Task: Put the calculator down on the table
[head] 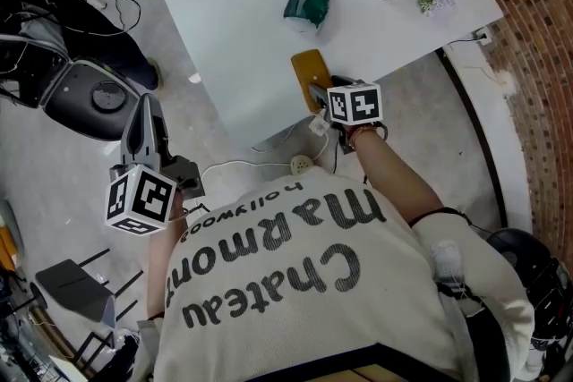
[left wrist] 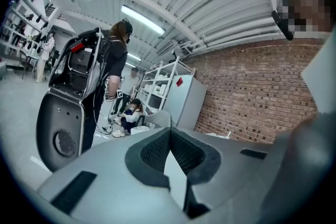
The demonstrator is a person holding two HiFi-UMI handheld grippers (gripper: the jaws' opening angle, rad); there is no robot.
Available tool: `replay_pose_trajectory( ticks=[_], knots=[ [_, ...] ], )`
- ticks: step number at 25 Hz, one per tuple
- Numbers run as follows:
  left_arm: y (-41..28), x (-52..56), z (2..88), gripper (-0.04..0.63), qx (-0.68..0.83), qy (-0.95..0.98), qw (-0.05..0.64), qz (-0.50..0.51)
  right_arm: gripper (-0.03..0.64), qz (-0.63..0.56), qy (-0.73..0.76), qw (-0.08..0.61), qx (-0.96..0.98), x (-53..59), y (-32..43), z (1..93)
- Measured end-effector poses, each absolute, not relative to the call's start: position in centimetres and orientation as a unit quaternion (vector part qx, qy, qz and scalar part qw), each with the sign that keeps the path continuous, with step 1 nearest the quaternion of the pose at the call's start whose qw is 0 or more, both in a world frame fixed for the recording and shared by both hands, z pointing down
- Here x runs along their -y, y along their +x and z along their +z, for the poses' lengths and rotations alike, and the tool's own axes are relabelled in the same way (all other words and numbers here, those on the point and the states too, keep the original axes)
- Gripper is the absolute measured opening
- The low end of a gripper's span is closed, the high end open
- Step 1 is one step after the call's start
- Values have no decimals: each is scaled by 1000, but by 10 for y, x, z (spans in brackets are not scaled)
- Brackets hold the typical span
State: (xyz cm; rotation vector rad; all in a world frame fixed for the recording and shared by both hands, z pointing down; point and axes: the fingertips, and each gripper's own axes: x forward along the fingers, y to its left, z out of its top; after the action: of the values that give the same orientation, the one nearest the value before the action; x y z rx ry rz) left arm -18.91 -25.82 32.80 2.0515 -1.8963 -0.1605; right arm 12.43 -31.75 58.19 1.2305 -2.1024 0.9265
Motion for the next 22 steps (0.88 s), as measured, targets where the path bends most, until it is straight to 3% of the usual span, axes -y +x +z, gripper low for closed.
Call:
replay_pose_trajectory(
  ticks=[22],
  knots=[
    [-203, 237, 331, 3, 684, 708, 171, -48, 259, 306, 496, 269, 767, 315, 121, 576]
  ],
)
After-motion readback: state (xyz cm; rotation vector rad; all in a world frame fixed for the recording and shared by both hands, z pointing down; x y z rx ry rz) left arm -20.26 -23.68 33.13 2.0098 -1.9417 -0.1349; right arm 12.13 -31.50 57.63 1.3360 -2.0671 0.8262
